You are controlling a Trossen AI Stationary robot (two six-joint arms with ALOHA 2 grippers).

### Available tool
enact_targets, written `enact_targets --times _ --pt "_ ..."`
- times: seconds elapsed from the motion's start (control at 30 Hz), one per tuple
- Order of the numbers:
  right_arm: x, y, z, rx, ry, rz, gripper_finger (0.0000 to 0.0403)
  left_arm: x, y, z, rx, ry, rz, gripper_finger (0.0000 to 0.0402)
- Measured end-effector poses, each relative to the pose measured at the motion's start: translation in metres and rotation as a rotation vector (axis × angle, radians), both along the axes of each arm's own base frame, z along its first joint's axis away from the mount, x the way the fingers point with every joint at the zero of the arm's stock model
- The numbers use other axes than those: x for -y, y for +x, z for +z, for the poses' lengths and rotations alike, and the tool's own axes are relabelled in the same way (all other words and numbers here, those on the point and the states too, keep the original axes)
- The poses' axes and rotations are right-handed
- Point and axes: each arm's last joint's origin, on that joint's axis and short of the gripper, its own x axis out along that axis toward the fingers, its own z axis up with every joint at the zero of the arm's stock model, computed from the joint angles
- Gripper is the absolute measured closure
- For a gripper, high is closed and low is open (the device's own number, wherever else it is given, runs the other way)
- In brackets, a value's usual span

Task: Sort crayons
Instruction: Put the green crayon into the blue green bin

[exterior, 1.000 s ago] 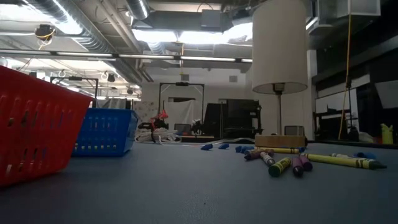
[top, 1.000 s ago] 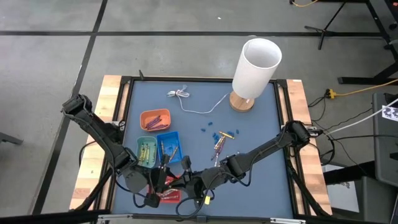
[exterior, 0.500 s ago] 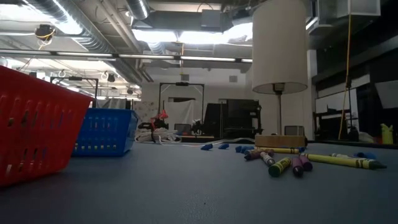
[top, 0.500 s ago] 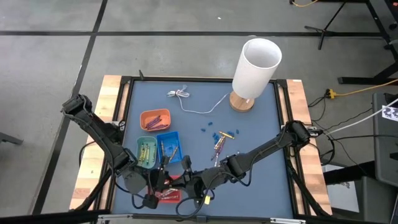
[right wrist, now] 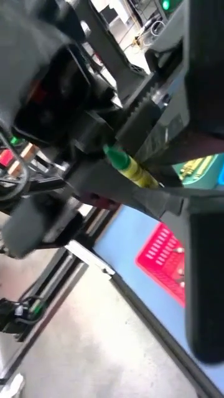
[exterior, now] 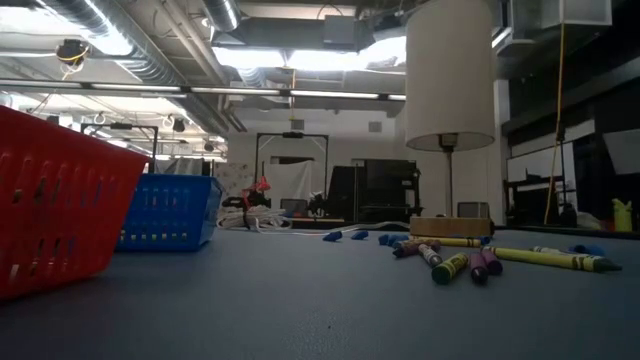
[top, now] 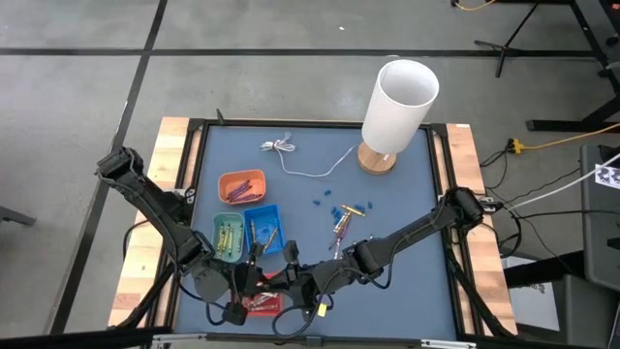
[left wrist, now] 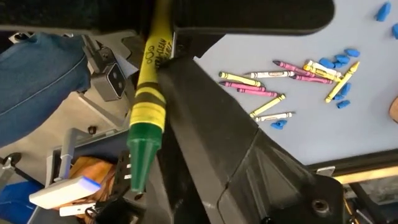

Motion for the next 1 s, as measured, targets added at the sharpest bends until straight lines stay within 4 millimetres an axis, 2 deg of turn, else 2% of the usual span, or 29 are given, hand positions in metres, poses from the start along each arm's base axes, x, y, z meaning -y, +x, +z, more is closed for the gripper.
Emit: enact_targets --times 0.2,0.3,0.5,0.73,0.87,1.0 --pt "0.003 -0.002 -0.006 -0.05 -0.059 -0.097 0.029 -0.003 -0.002 -0.005 -0.062 -0.061 0.062 0.0401" --pt "0.006 -0.005 -0.015 -0.148 -0.046 -0.144 0.0277 -0.006 -0.006 -0.012 -0.148 -0.11 0.13 0.0401" --pt "0.014 -0.02 -0.04 -0.44 -0.013 -0.245 0.0276 -0.021 -0.021 -0.032 -0.376 -0.17 0.353 0.0401" --pt "0.023 -0.043 -0.059 -0.763 0.015 -0.33 0.0276 -0.045 -0.047 -0.045 -0.576 -0.125 0.687 0.0401" --pt "0.026 -0.051 -0.064 -0.871 0.032 -0.358 0.0276 -0.054 -0.056 -0.047 -0.619 -0.089 0.81 0.0401" --pt "0.027 -0.055 -0.066 -0.926 0.048 -0.385 0.0276 -0.059 -0.062 -0.047 -0.66 -0.05 0.856 0.0401"
